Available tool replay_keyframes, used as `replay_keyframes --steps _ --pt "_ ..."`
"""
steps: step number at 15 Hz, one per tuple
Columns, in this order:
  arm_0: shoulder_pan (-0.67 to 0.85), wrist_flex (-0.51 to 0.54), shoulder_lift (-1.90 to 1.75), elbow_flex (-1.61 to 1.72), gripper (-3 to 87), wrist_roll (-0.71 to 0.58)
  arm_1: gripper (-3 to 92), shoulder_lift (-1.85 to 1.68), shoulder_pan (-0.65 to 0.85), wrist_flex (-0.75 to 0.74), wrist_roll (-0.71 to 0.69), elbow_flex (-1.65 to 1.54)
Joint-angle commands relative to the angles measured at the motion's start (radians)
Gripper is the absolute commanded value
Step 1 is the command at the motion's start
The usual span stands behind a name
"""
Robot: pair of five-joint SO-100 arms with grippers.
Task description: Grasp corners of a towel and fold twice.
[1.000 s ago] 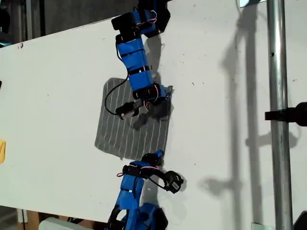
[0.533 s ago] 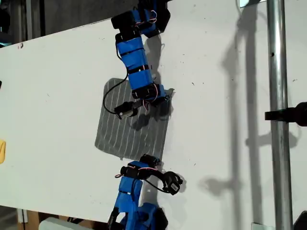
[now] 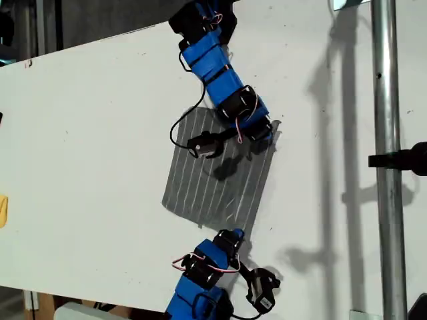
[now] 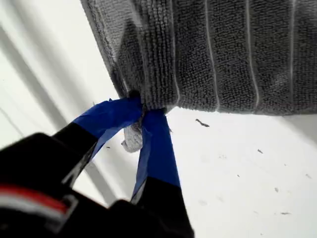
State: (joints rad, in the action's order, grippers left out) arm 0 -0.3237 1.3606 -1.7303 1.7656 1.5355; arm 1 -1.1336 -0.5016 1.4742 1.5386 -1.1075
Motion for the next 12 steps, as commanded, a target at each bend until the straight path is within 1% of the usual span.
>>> replay_keyframes --steps 1,2,3,5,6,8,10,11,12 --pt "0.114 -0.037 -0.061 0.063 -2.9 -0.069 -0.2 -0.144 0.057 0.173 0.081 -0.086" --pt "0.215 -0.089 -0.054 0.086 -2.9 -0.183 -0.2 -0.202 0.129 0.207 0.078 -0.195" --pt "0.316 -0.123 -0.054 0.095 -2.9 -0.284 -0.2 -0.279 0.206 0.198 0.048 -0.311" --pt "0.514 -0.14 -0.031 0.034 -2.9 -0.489 -0.2 -0.414 0.385 0.173 -0.071 -0.491" --pt "0.606 -0.117 0.015 -0.037 -2.9 -0.584 -0.2 -0.465 0.495 0.166 -0.161 -0.543" --pt "0.761 -0.077 0.14 -0.202 -2.9 -0.739 -0.2 -0.557 0.732 0.15 -0.387 -0.586" --pt "0.865 0.003 0.241 -0.446 -2.9 -0.851 -0.2 -0.641 0.979 0.143 -0.623 -0.569" --pt "0.891 0.046 0.255 -0.563 -2.9 -0.885 -0.2 -0.683 1.066 0.166 -0.723 -0.515" --pt "0.904 0.081 0.249 -0.63 -2.9 -0.9 -0.2 -0.726 1.108 0.192 -0.784 -0.448"
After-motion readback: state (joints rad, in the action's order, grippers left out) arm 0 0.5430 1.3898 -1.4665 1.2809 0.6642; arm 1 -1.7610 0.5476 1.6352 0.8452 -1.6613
